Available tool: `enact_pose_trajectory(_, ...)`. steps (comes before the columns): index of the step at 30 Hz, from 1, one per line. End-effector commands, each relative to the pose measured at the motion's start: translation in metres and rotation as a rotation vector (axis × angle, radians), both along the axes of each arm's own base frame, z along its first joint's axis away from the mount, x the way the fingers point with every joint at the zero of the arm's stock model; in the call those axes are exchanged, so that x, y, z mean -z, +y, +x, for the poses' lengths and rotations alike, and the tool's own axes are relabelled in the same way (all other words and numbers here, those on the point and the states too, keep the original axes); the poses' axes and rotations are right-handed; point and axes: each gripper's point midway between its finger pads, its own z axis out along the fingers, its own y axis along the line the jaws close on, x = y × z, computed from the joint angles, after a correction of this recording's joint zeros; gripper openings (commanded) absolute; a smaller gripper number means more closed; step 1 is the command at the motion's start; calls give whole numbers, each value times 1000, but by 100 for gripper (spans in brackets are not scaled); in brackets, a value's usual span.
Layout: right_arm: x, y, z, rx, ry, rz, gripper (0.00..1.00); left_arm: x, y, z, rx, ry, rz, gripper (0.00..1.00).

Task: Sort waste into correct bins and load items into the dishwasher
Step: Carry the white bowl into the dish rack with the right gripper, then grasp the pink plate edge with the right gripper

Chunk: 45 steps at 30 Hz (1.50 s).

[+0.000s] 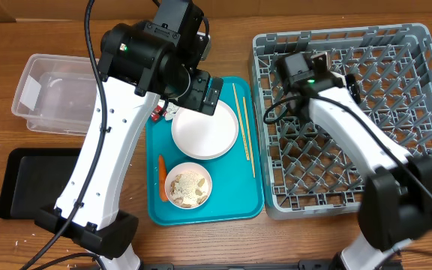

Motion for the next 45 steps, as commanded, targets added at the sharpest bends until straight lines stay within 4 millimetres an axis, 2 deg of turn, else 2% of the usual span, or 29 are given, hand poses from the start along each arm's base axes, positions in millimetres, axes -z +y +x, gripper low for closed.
enact_pose_trajectory(1, -54, 65, 1, -160, -114, 444, 100, -15, 15, 2, -55, -42, -6, 100)
enact_pose_trajectory(5, -95, 156, -29, -458, -59, 938, 100, -14, 37, 9, -142, -32, -13, 100)
enact_pose_trajectory(7, -111, 185, -44, -557, -15, 1106, 100, -14, 49, 13, -194, -27, -21, 100)
enact_pose_trajectory(8, -113, 192, -49, -534, 4, 1169, 100, -14, 54, 14, -210, -23, -31, 100)
enact_pose_trajectory(10, -99, 199, -54, -379, 60, 1248, 100, -14, 62, 17, -238, -11, -64, 100)
enact_pose_trajectory(12, -82, 212, -61, -316, 122, 1270, 99, -15, 67, 18, -253, -3, -87, 100)
enact_pose_trajectory(14, -56, 224, -69, -227, 175, 1239, 91, -15, 72, 19, -268, 2, -102, 100)
enact_pose_trajectory(17, -17, 234, -77, -79, 218, 1153, 88, -15, 76, 20, -277, 3, -104, 100)
enact_pose_trajectory(20, 17, 231, -75, 99, 201, 1066, 88, -14, 77, 17, -277, 13, -100, 100)
enact_pose_trajectory(21, 25, 229, -71, 150, 190, 1053, 88, -13, 77, 17, -276, 17, -98, 100)
enact_pose_trajectory(23, 41, 234, -68, 222, 203, 1069, 81, -13, 77, 16, -270, 20, -94, 100)
enact_pose_trajectory(28, 78, 251, -71, 265, 307, 1086, 70, -12, 77, 14, -271, 25, -93, 100)
enact_pose_trajectory(34, 127, 251, -82, 450, 378, 1040, 72, -12, 77, 14, -270, 25, -93, 100)
enact_pose_trajectory(38, 144, 257, -81, 468, 399, 1047, 70, -12, 77, 14, -271, 26, -93, 100)
enact_pose_trajectory(39, 146, 258, -80, 466, 398, 1048, 66, -12, 77, 14, -270, 26, -93, 100)
enact_pose_trajectory(42, 147, 259, -77, 457, 381, 1048, 45, -12, 77, 14, -271, 27, -93, 100)
enact_pose_trajectory(44, 147, 260, -75, 450, 372, 1051, 44, -12, 77, 14, -270, 27, -94, 100)
enact_pose_trajectory(45, 147, 260, -75, 451, 374, 1051, 38, -12, 77, 14, -270, 28, -93, 100)
